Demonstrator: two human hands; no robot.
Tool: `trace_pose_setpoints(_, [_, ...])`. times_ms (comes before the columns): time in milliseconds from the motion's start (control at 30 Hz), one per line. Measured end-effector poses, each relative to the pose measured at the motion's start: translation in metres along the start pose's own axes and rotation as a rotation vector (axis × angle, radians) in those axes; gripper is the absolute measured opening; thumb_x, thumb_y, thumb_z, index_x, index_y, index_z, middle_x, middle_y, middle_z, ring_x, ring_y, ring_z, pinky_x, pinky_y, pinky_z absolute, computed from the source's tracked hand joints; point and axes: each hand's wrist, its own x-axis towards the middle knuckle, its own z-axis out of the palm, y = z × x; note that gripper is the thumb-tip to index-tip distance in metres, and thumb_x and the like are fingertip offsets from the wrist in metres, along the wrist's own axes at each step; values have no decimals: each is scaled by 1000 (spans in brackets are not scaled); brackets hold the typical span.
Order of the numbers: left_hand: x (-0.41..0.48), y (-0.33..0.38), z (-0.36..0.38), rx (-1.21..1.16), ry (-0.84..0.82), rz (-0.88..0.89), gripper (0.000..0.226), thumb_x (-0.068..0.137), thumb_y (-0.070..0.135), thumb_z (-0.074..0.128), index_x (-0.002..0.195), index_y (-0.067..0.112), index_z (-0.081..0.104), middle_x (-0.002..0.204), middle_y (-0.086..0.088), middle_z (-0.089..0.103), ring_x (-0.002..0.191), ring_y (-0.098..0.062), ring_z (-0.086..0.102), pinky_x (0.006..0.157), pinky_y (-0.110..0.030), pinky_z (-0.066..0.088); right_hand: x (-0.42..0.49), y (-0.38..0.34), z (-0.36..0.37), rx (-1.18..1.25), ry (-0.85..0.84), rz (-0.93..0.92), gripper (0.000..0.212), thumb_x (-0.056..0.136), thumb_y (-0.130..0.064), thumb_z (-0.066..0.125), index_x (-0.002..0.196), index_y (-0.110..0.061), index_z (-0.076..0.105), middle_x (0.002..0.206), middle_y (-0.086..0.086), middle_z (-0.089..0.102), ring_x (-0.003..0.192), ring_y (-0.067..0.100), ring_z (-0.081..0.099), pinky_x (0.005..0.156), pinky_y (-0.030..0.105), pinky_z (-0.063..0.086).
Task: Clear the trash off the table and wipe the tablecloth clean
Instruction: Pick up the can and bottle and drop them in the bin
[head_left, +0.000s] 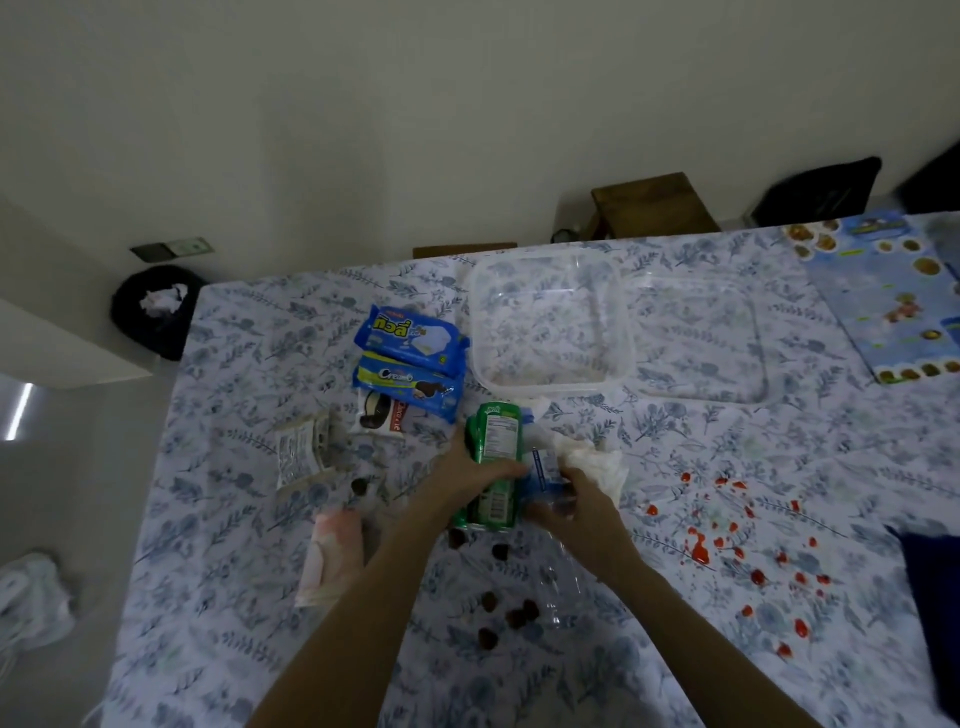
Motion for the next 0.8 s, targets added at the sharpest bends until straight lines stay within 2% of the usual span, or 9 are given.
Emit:
trace_pose_setpoints(167, [-11,-1,-2,-78,47,12,92,67,20,83,141,23,29,125,-2,55,110,-21,56,93,-37,47,-3,-8,-1,7,-26,-9,43,80,-33,72,115,-20,50,101,-6,58,79,-5,54,57,5,41])
trace_pose_setpoints(300, [-22,-4,-8,-193,65,-20,83,69,20,80,138,25,33,120,-2,59,106,-22,60,94,-44,49,-6,-14,-1,37,-61,-11,61,77,-41,73,128,-18,47,110,-2,58,84,4,57,64,12,41])
trace_pose_setpoints(367, [-30,-7,-13,-254,50,-23,85,67,23,80,139,26,35,119,-2,61,105,-23,61,95,-47,50,-7,-17,-3,64,-73,-27,56,77,-40,74,124,-22,49,106,-7,58,84,0,56,64,12,41])
trace_pose_setpoints(433, [-39,-10,-20,-312,42,-17,78,73,18,76,140,25,36,120,-6,61,105,-25,62,91,-47,52,-8,-18,-4,83,-64,-42,50,77,-36,75,119,-25,51,103,-9,59,84,-3,57,63,11,41])
trace_pose_setpoints(500, [-49,-15,-27,-407,27,-32,69,79,12,71,138,23,36,124,-13,60,106,-30,62,90,-48,53,-8,-20,-3,99,-55,-62,46,78,-33,74,117,-24,53,105,-7,62,85,1,59,64,12,43])
trace_pose_setpoints(567, [-62,-21,-34,-511,12,-56,69,76,15,73,136,20,39,126,-19,59,109,-36,61,92,-52,52,-7,-21,2,118,-55,-60,47,79,-34,73,119,-20,54,106,-4,65,86,3,61,66,15,46])
trace_pose_setpoints(633, [-79,-26,-42,-611,84,-63,57,78,11,72,129,13,48,116,-19,65,104,-37,64,92,-53,52,-7,-26,8,130,-69,-69,41,80,-33,72,115,-22,54,99,-11,63,83,-3,59,64,11,44])
trace_pose_setpoints(700, [-95,-34,-54,-718,183,-59,46,76,8,72,120,4,57,104,-20,70,94,-37,67,83,-50,56,-9,-33,17,121,-103,-95,35,81,-32,71,111,-26,54,95,-13,62,79,-9,56,58,6,43])
trace_pose_setpoints(800, [-121,-50,-76,-759,162,-9,72,61,22,79,127,10,54,122,-22,64,102,-36,65,76,-45,58,-12,-45,37,79,-137,-133,45,80,-32,72,120,-20,55,101,-5,62,77,-10,53,56,2,41])
